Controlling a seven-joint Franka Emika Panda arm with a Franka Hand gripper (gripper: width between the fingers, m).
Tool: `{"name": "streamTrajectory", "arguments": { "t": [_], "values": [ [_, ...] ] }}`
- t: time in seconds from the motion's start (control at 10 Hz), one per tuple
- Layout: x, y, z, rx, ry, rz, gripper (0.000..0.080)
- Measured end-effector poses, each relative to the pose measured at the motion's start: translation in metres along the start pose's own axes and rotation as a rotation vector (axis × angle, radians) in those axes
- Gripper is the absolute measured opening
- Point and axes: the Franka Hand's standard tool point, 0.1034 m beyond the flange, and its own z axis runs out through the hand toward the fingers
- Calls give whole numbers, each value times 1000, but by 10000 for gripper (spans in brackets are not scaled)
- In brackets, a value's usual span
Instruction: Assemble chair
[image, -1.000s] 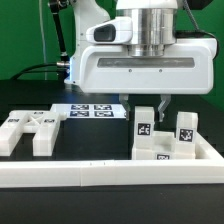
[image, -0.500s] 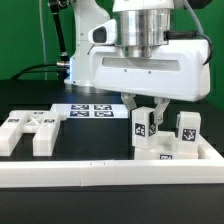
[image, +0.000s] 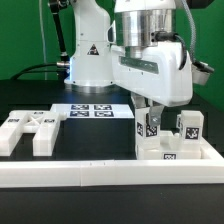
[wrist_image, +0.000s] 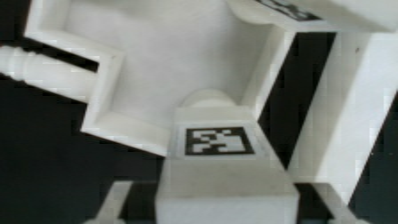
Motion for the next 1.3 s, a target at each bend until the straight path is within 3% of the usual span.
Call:
{"name": "streamTrajectory", "arguments": {
  "t": [0.2, 0.4, 0.5, 0.6, 0.7, 1.1, 1.3],
  "values": [
    [0, 0, 0, 0, 0, 13, 291],
    [0, 0, 0, 0, 0, -37, 519],
    [-2, 0, 0, -9, -3, -84, 519],
    [-2, 0, -1, -12, 2, -200, 623],
    [-2, 0, -1, -13, 3, -364, 641],
    [0, 0, -1, -10, 3, -619, 649],
    [-1, 0, 0, -33, 21, -822, 649]
  ]
}}
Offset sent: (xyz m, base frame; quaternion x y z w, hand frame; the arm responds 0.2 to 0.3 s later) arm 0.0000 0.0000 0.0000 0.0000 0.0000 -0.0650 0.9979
